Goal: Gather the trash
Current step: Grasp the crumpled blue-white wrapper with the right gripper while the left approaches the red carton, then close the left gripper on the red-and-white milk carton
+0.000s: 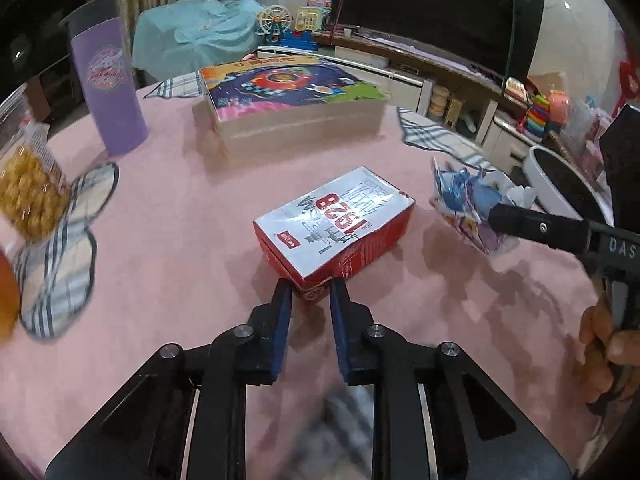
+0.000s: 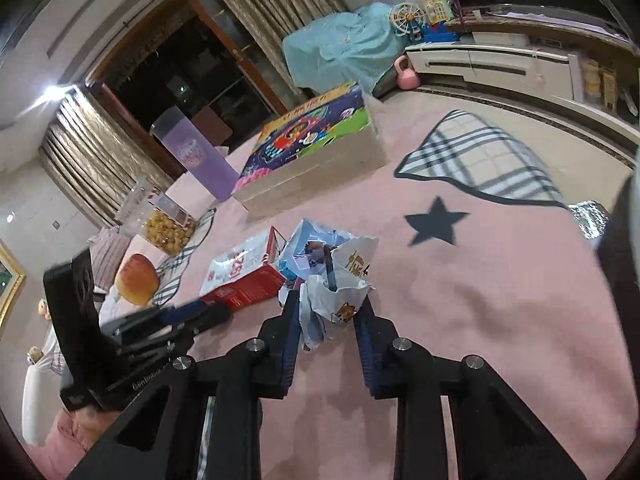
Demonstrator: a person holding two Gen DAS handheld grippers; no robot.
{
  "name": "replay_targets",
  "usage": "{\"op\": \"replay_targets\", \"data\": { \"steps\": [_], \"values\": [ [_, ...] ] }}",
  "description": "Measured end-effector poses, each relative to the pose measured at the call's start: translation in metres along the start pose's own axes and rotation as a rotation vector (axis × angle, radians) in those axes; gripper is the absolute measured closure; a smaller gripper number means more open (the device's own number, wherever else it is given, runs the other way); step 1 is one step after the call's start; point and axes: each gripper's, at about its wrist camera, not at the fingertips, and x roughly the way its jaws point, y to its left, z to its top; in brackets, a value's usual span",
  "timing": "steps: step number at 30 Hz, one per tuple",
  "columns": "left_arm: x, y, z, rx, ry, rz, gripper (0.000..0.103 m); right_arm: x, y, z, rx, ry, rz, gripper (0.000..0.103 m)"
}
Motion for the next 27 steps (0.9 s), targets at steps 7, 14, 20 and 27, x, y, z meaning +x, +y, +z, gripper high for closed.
{"op": "replay_targets", "data": {
  "steps": [7, 14, 20, 27],
  "values": [
    [-0.038, -0.049, -0.048, -0.103, 0.005, -0.020, 0.085, -0.046, -0.006, -0.028, 0.005, -0.020, 0.005, 0.077],
    [-0.059, -0.085, -0.085, -0.104, 0.026, -0.031, 0.082, -0.079, -0.013, -0.059, 0.009, -0.017, -0.002, 0.077],
    [-0.064, -0.095, -0.088, 0.092, 0.011, 0.000, 0.026, -0.099, -0.026, -0.072, 0.026, -0.026, -0.012, 0.075],
    [-0.036, -0.083, -0.064, 0.204, 0.051, 0.012, 0.008, -0.106, -0.030, -0.076, 0.043, -0.042, -0.018, 0.073]
  ]
}}
